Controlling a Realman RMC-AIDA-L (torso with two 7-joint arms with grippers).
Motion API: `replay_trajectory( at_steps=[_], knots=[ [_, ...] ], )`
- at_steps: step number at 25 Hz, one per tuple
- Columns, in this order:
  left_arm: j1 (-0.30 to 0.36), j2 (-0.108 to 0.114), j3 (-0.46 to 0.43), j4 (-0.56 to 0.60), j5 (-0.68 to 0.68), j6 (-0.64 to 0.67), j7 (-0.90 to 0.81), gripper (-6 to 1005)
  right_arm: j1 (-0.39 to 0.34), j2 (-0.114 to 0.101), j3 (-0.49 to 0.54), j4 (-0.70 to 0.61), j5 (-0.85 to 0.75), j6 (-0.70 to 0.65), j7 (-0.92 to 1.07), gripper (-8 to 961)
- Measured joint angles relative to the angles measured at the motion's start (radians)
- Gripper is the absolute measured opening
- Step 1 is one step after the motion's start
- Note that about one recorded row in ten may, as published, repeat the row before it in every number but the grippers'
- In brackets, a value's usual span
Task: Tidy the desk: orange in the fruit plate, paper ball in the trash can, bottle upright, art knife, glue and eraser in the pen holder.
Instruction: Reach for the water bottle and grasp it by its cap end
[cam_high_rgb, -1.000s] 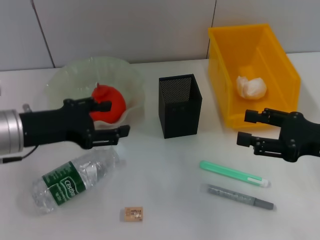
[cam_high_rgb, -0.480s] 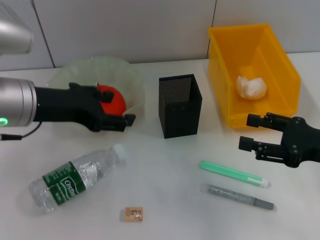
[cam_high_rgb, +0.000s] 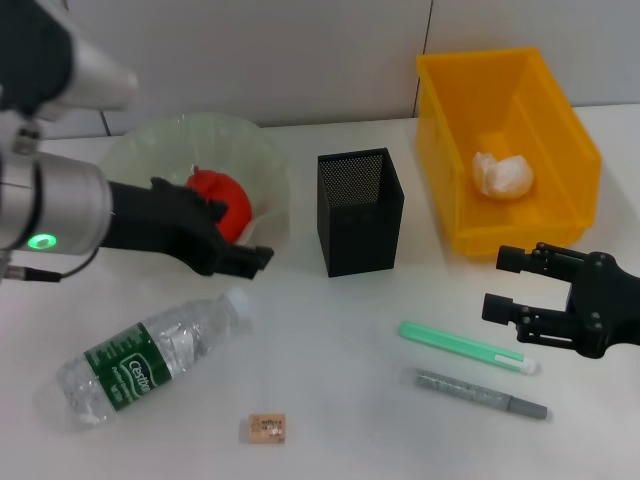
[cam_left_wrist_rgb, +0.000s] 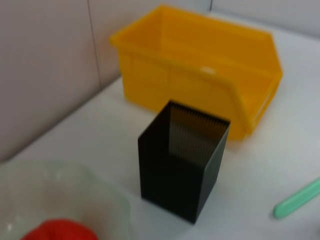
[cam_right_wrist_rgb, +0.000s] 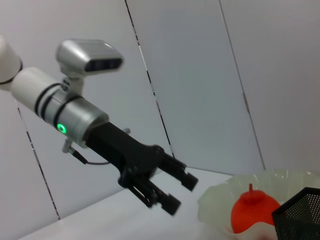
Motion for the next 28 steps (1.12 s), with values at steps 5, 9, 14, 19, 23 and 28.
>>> replay_trajectory(
  at_steps=[5,9,14,19,23,28],
  knots=[
    [-0.028,-0.001,0.097,0.001,0.089,-0.002,-0.109,798,0.000,-0.001,-0.004,-0.003,-0.005,-0.005,0.000,762],
    [-0.034,-0.002,0.118,-0.003,0.092,-0.022,-0.119,799,0.000,-0.001,-0.009,-0.006,-0.006,-0.005,0.000,762],
    [-0.033,-0.003,0.130,-0.012,0.093,-0.052,-0.149,799,-0.009,-0.002,-0.003,-0.003,-0.007,-0.005,-0.002,762],
    [-0.042,-0.003,0.156,-0.024,0.133,-0.081,-0.184,798,-0.012,-0.005,-0.007,-0.002,-0.008,0.000,-0.012,762],
    [-0.054,-0.003,0.193,-0.025,0.190,-0.075,-0.204,798,-0.012,-0.005,-0.009,0.001,-0.009,0.000,-0.014,762],
    [-0.077,-0.007,0.285,-0.026,0.324,-0.080,-0.285,799,-0.012,-0.006,-0.009,0.001,-0.009,-0.001,-0.016,762]
  ],
)
